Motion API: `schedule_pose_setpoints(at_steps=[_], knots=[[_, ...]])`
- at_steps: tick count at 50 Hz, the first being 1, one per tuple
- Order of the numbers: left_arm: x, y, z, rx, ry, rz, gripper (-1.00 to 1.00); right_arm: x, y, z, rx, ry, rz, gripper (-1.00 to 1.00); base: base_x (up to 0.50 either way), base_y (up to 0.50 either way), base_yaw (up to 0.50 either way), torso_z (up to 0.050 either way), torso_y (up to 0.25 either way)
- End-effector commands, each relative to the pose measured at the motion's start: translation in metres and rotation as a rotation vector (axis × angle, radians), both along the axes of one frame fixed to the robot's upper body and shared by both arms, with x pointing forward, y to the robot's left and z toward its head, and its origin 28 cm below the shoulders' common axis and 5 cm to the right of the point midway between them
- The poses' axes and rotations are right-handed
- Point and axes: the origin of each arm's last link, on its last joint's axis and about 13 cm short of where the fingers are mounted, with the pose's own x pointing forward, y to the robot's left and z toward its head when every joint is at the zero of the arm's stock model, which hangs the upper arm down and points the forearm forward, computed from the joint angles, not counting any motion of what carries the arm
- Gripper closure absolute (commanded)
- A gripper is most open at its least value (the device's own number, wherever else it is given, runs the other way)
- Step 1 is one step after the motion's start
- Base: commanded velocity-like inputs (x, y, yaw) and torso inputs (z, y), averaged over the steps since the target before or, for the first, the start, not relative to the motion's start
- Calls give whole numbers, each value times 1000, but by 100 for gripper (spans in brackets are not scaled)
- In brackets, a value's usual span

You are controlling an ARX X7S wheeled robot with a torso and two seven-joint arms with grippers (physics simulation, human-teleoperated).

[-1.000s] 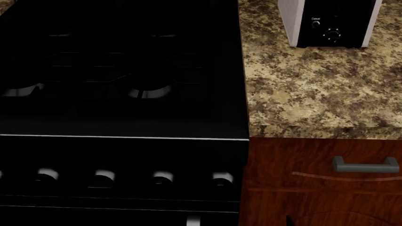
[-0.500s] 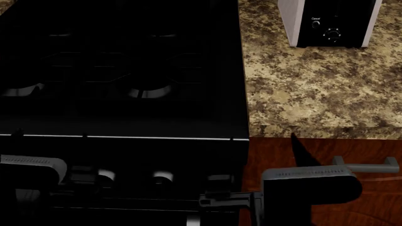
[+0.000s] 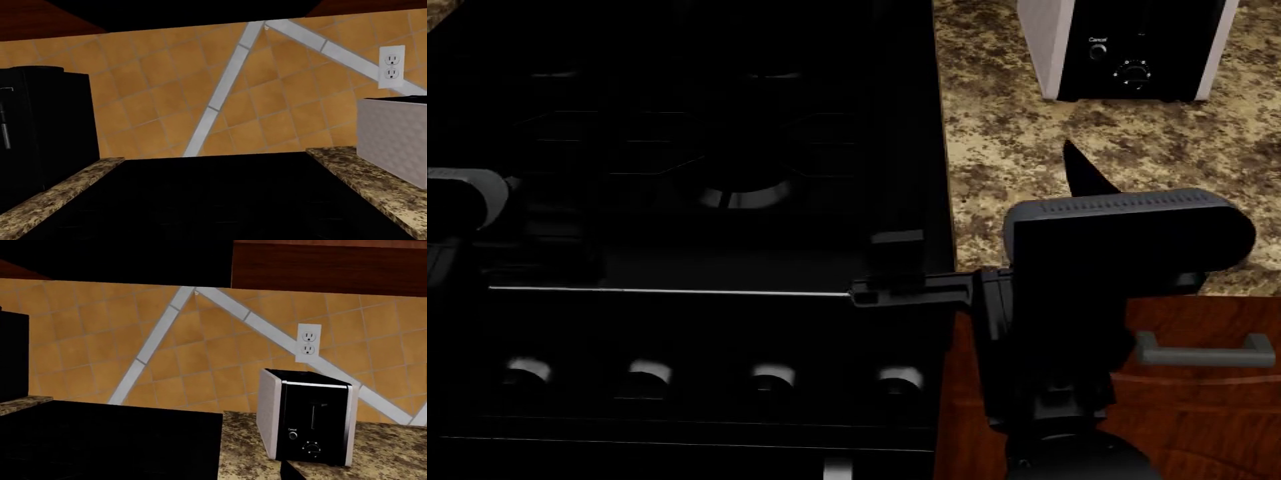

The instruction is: Press the start button on the microwave

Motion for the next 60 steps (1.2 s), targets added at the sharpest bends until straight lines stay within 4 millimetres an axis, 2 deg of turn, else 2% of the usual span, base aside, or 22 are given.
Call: schedule_pose_setpoints(at_steps=[1,8,22,49,60], knots=[[4,11,16,5,-13,24,-100,0,-2,14,8,-19,4,-100,0,0,0,0,0],[5,12,20,0,-27,34,-100,-1,-2,17,29,-31,11,-100,0,0,0,0,0],[2,9,13,8,-22,33,-100,0,1,14,34,-35,40,-100,127,42,0,0,0],[-1,4,11,1,-16,9,-100,-2,1,12,74,-46,85,-100,336,127,0,0,0],[-2,4,9,1,-19,7,-100,-2,2,12,93,-48,99,-100,402,-45,0,0,0]])
